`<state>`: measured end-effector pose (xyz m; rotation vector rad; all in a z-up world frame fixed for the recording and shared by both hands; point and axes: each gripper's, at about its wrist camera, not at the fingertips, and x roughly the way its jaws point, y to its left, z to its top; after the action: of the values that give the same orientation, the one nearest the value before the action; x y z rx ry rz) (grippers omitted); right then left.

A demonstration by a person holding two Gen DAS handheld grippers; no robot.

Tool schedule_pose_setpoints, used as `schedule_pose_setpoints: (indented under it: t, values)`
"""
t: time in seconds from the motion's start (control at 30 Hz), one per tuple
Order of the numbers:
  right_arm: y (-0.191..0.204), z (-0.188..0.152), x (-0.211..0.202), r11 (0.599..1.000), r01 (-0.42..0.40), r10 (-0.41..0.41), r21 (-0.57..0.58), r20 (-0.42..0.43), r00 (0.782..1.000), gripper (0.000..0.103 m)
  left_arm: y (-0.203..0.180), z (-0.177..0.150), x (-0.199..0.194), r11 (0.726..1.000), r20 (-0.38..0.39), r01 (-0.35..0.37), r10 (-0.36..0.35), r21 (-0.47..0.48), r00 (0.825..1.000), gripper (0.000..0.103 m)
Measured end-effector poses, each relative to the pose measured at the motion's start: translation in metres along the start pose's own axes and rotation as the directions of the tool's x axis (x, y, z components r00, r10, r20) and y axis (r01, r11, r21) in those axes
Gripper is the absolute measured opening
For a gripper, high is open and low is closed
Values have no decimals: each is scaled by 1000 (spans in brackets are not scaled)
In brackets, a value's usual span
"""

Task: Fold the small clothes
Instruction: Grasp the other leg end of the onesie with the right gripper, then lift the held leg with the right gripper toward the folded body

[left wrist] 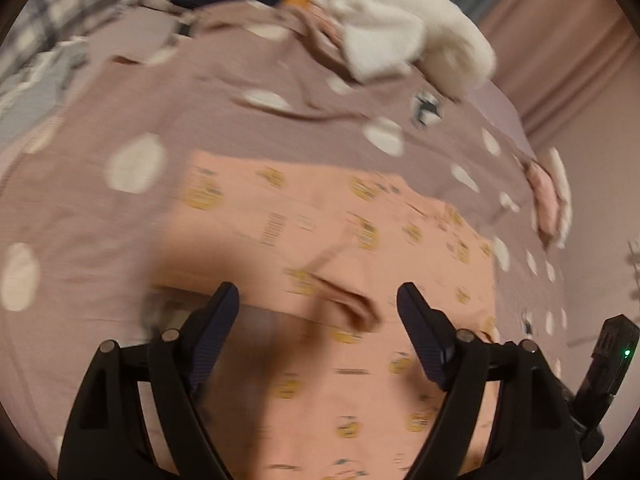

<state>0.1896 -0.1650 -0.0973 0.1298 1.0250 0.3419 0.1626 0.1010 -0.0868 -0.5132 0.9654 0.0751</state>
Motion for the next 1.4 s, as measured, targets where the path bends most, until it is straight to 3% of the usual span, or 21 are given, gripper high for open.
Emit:
schedule_pose_setpoints:
  t: [0.2, 0.43, 0.6, 0.67, 0.77, 0.87, 1.1, 1.23, 1.4]
  values:
    - [54, 10, 26, 990, -29, 22, -141, -51, 998, 77, 49, -2, -11, 992, 6, -86, 87, -90, 996, 79]
    - [101, 9, 71, 970, -41, 7, -238, -141, 990, 54, 71, -10, -14, 986, -7, -120, 120, -113, 993, 77]
    - [106, 6, 94, 960, 46, -91, -277, -154, 984, 32, 75, -12, -16, 987, 0, -121, 122, -103, 993, 77]
    - [103, 7, 99, 962, 73, -117, -264, -154, 981, 29, 76, -13, -16, 987, -2, -118, 119, -105, 993, 77]
    - [96, 8, 108, 968, 74, -114, -239, -159, 981, 28, 78, -15, -13, 987, -12, -116, 115, -111, 993, 77]
    - [97, 9, 109, 969, 62, -98, -239, -143, 985, 12, 77, -16, -10, 987, -21, -119, 118, -111, 993, 77]
    - [99, 21, 80, 968, 39, -57, -247, -66, 996, 6, 74, -14, -10, 987, -17, -109, 108, -115, 994, 77]
    - [99, 42, 36, 971, 7, -2, -240, 23, 1000, 6, 69, -12, -9, 988, -16, -104, 103, -111, 995, 76]
    - [100, 66, -13, 970, 23, 14, -243, 150, 989, 6, 61, -9, -6, 991, -24, -80, 78, -110, 997, 76]
